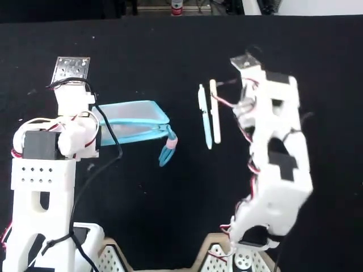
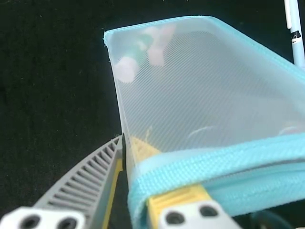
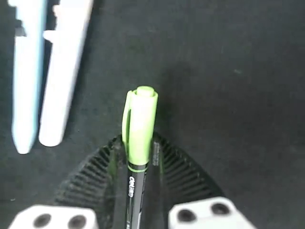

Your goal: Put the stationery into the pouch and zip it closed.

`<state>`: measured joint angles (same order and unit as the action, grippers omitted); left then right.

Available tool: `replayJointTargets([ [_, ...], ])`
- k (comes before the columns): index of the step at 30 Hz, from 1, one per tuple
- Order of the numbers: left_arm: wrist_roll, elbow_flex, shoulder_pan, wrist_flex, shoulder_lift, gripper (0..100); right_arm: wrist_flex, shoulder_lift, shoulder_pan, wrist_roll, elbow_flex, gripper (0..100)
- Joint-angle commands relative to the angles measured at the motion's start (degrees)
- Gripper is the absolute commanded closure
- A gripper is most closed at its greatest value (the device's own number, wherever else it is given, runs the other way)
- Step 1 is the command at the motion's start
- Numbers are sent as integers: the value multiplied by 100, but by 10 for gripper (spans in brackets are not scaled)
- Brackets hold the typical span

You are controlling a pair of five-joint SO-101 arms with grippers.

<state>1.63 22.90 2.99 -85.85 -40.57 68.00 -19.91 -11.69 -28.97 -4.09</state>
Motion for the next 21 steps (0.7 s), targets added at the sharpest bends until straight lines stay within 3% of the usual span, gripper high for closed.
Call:
replayJointTargets([
  [1,0,22,4,-70,9,970,-659,1095,-448,-141,-1138,963],
  [4,0,22,4,-70,9,970,-492,1464,-967,-580,-1631,919],
  [11,0,22,4,-70,9,970,-466,1508,-2066,-2066,-2105,926],
  [17,0,22,4,-70,9,970,-466,1455,-2057,-1837,-2097,809],
  [21,0,31,4,-70,9,970,-492,1437,-1802,-1679,-2097,786],
])
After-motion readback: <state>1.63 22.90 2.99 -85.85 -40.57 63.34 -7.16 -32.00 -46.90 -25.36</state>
